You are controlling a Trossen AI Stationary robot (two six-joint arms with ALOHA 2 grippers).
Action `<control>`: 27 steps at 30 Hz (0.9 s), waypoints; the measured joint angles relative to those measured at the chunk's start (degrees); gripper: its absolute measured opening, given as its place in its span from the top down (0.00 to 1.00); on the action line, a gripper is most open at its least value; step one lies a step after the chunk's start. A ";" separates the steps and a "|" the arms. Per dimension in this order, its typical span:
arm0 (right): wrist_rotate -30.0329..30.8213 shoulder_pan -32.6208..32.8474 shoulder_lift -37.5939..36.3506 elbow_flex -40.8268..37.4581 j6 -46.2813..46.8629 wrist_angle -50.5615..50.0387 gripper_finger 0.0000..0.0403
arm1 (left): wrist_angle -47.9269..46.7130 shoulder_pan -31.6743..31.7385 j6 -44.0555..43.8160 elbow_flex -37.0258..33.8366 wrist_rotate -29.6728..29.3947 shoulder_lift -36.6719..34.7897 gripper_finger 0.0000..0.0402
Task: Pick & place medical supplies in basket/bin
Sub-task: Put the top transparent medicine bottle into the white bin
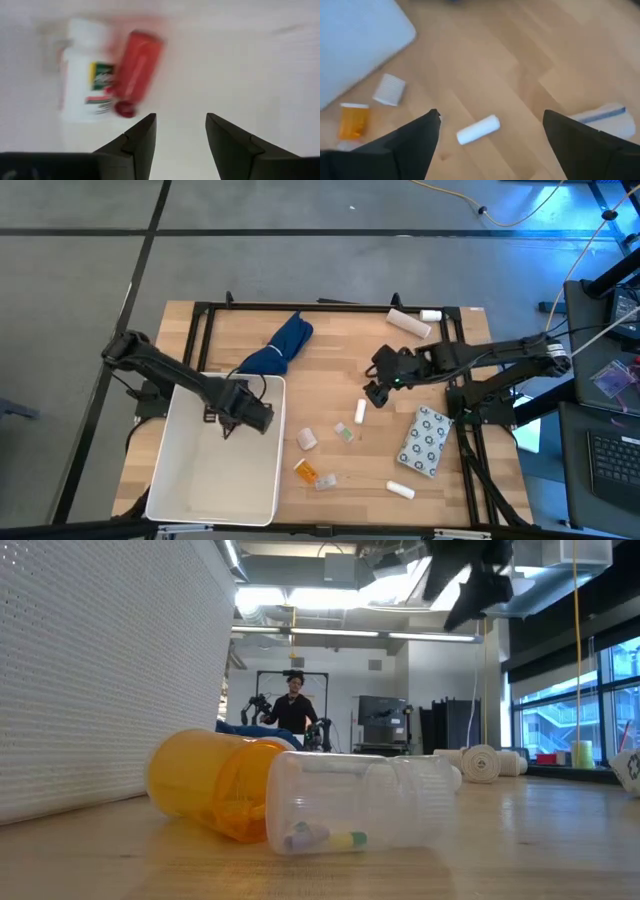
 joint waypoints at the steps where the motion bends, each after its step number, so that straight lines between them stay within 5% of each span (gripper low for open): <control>1: -0.51 0.00 0.53 -0.65 0.02 0.44 0.13 | -0.05 -0.02 0.05 1.16 -1.93 -0.71 0.59; 13: -17.05 0.98 10.55 -4.79 -8.02 15.97 0.13 | 0.69 -1.14 11.20 13.18 -23.64 -8.46 0.61; 20: -18.74 3.45 18.35 -4.79 -11.46 18.65 0.13 | 1.05 -1.79 21.54 19.59 -38.82 -9.20 0.61; 27: -18.73 4.71 22.94 -4.79 -17.67 21.45 0.13 | 1.94 -0.78 24.15 20.96 -42.38 -9.14 0.61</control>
